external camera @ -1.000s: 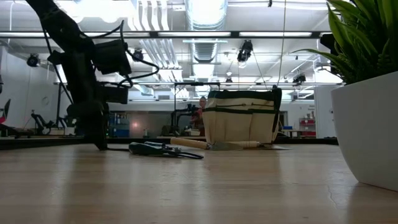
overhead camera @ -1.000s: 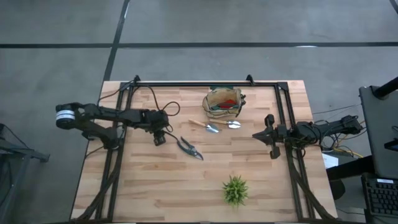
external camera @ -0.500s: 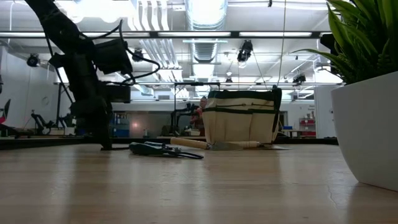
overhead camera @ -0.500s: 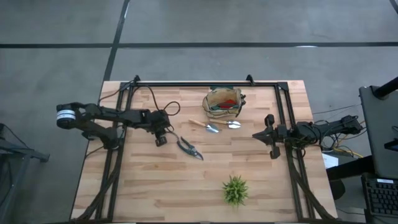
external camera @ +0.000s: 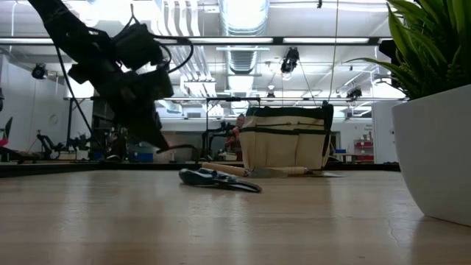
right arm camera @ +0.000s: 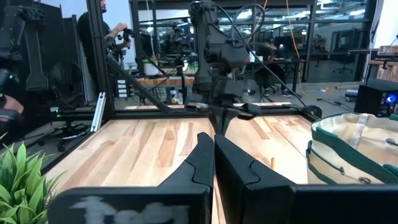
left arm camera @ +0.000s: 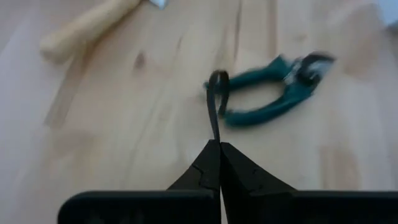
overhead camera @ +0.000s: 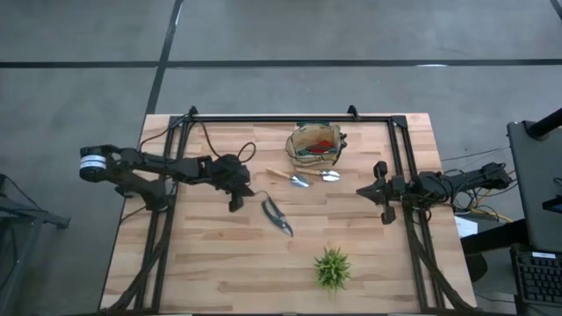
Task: Pick & Place Garden tools in Gardening bag
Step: Put the green shear scissors into the gardening bag
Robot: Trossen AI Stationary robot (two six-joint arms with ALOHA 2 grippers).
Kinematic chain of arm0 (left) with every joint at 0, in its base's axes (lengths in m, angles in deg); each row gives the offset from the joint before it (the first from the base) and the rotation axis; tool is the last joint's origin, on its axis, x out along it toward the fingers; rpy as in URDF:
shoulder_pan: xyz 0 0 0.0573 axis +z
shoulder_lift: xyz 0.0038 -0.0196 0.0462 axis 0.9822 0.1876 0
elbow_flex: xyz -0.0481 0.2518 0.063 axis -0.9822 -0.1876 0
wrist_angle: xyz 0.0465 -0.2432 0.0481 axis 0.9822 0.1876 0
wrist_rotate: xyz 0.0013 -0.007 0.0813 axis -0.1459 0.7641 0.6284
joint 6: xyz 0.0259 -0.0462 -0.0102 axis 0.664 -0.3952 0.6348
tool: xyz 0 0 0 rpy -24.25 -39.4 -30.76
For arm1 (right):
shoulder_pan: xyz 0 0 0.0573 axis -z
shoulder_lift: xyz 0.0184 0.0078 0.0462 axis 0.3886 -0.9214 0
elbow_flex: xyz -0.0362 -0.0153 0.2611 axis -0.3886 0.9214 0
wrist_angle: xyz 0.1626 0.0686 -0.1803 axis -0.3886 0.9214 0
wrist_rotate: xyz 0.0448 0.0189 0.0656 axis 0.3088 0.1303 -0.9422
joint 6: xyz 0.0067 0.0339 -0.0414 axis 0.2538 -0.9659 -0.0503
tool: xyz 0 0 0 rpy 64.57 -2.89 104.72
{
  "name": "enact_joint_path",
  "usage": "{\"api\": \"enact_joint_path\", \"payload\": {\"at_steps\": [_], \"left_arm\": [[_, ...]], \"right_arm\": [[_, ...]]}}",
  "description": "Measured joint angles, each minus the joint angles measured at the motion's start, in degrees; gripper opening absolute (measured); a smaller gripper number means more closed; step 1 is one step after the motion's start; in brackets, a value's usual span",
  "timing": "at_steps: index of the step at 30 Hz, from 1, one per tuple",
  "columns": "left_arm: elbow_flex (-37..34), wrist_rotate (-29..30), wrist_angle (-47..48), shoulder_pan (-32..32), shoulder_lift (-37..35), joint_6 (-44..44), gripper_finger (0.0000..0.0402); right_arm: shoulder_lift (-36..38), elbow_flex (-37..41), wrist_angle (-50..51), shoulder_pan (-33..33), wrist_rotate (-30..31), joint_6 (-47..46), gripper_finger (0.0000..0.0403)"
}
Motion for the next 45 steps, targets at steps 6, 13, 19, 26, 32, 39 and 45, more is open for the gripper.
{"api": "enact_joint_path", "payload": {"at_steps": [6,13,19,26,32,39,45], "left_arm": [[-0.02,-2.46,-4.43,-2.17,0.42,-1.76,0.0001],[-1.58,-7.72,-19.8,-2.92,0.44,-6.1,0.0001],[-2.47,-10.3,-29.63,-2.92,0.48,-9.23,0.0],[-2.87,-10.49,-36.9,-2.92,0.48,-11.56,0.0],[-2.89,-8.42,-45.96,-3.45,0.48,-18.67,0.0],[-2.82,-2.88,-53.08,-4.02,0.48,-24.83,0.0],[-2.65,2.51,-54.81,-3.97,0.37,-26.58,0.0]], "right_arm": [[0.0,0.0,0.0,-0.01,0.0,0.16,0.0008],[0.0,0.0,0.0,0.0,0.0,0.06,0.0008],[0.0,0.0,0.0,0.0,0.0,-0.03,0.0008],[0.0,0.0,0.0,0.0,0.0,0.2,0.0008],[0.0,0.0,0.0,0.01,0.0,0.09,0.0008],[0.02,0.0,0.0,0.01,0.0,0.02,0.0008],[0.02,0.0,0.0,-0.01,0.0,0.2,0.0008]]}}
